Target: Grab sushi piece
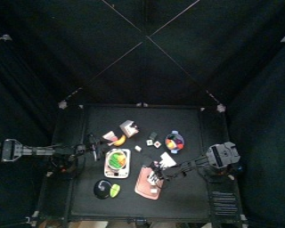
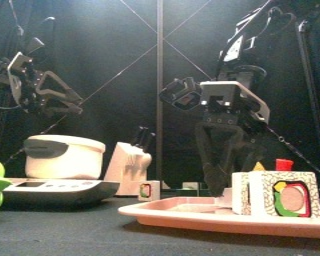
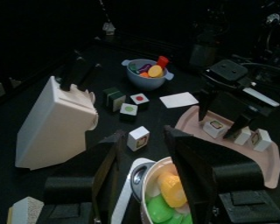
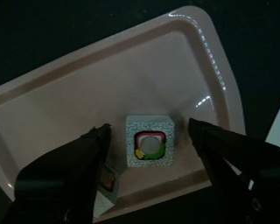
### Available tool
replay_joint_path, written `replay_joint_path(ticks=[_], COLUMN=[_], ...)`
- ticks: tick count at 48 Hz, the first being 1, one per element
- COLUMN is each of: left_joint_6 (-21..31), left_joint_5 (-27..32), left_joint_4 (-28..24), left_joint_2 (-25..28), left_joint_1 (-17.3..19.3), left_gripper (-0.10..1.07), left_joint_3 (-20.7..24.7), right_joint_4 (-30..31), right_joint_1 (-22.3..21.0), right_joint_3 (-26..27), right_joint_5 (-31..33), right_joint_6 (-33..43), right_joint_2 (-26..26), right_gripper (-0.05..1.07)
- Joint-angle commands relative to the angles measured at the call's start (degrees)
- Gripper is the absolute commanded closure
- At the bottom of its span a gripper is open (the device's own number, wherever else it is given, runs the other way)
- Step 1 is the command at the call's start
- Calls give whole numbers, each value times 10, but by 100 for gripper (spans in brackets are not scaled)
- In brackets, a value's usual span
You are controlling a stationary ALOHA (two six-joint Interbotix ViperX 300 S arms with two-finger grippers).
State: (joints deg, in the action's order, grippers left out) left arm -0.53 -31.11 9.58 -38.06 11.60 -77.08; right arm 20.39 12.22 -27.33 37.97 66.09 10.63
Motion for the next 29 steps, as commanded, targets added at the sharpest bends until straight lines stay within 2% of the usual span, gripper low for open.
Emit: replay_joint_path(ticks=[1,6,19,29], left_joint_6=[-1,-1,0,-1], left_joint_5=[-3,-4,-4,-4], left_joint_4=[0,0,0,0], left_joint_2=[0,0,0,0], left_joint_1=[1,0,0,1], left_gripper=[17,17,17,17], left_joint_3=[6,6,6,6], right_joint_4=[-2,-3,3,17], right_joint_1=[-1,-1,-1,-1], right_joint_3=[3,0,4,12], right_joint_5=[-4,-5,-2,14], right_joint_6=[0,0,0,1], right_joint_2=[-10,-10,-16,-29], right_gripper=[5,10,33,39])
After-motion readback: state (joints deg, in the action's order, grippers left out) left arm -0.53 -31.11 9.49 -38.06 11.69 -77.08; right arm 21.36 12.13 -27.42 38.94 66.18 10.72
